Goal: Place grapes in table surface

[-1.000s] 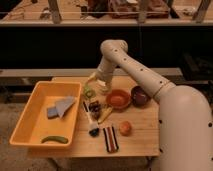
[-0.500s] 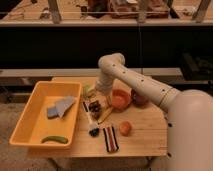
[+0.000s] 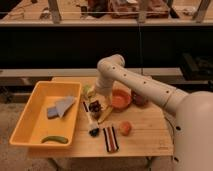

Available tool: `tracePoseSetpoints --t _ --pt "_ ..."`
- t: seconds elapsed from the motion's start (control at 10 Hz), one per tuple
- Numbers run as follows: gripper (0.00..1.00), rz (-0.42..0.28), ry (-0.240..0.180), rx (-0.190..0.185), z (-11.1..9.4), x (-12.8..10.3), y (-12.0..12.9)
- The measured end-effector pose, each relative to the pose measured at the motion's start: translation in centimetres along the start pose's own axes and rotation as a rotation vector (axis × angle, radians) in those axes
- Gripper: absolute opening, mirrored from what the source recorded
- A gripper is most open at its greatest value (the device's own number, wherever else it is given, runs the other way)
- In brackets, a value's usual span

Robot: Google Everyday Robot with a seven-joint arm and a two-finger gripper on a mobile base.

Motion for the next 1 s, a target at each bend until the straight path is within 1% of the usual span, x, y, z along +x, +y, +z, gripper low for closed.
tracePoseSetpoints --t 0.4,0.5,0.6,0.7,0.8,0.9,1.0 --pt "0.8 0.004 0.0 0.002 -0.1 0.1 0.0" --pt "0.8 0.001 -0.005 -0.005 0.0 0.2 0.0" --pt "0.8 -0.015 -0.01 -0.038 0.4 0.2 -0.2" --pt "0.8 -0.03 -0.01 -0.084 0.8 -0.1 -0.9" --pt "0.8 -0.035 -0.01 -0.132 1.0 -0.5 -0.7" --pt "0.8 -0.043 -0.007 -0.161 1.1 -0.7 -0.5" --pt "0.8 -0.049 -0.008 -0.169 1.2 -1.0 -0.4"
